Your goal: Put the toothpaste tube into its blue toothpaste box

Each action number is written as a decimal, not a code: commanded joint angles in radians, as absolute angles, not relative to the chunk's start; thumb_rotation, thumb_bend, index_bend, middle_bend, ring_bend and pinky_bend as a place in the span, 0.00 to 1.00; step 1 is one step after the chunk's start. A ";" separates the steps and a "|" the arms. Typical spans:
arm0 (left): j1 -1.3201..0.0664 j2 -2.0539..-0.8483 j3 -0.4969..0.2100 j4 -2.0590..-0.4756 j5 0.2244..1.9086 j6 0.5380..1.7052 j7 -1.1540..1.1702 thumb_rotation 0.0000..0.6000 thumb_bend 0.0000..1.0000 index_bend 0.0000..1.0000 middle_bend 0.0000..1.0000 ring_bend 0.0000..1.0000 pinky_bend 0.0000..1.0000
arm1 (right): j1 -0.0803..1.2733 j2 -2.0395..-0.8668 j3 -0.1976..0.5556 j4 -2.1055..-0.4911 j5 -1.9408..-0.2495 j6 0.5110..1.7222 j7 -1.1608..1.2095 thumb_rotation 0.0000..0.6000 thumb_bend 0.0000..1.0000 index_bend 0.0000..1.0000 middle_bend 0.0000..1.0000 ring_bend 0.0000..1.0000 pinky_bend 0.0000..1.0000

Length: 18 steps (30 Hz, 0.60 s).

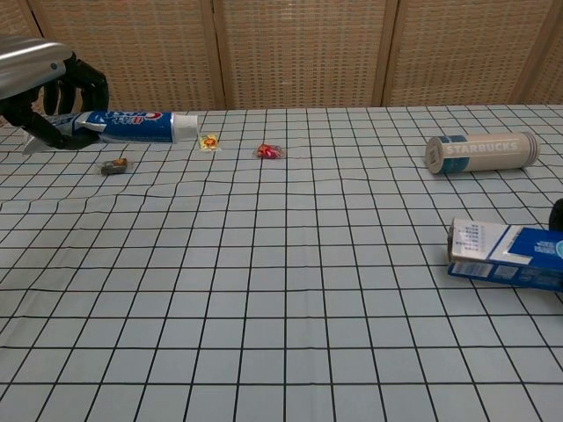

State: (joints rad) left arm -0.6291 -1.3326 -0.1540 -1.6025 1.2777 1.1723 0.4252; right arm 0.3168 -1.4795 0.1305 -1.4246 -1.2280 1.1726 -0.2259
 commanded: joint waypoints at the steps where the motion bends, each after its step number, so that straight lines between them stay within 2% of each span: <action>1: -0.631 -1.323 -0.161 -1.612 1.274 1.169 0.421 1.00 0.64 0.88 0.59 0.56 0.52 | 0.338 -1.469 0.157 -1.485 -1.235 1.182 -0.238 1.00 0.23 0.76 0.60 0.65 0.68; 10: -0.673 -1.241 -0.204 -1.686 1.235 1.101 0.427 1.00 0.64 0.88 0.59 0.56 0.52 | 0.418 -1.414 0.243 -1.707 -1.162 1.131 -0.307 1.00 0.23 0.75 0.59 0.65 0.68; 18: -0.758 -1.132 -0.248 -1.749 1.156 0.977 0.488 1.00 0.64 0.88 0.59 0.56 0.52 | 0.515 -1.419 0.320 -1.771 -1.042 1.091 -0.390 1.00 0.23 0.75 0.59 0.65 0.68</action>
State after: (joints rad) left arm -0.7373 -1.1497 -0.2330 -1.7335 1.1765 0.9983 0.4724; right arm 0.4937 -1.4174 0.2976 -1.7586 -1.0722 1.1057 -0.3697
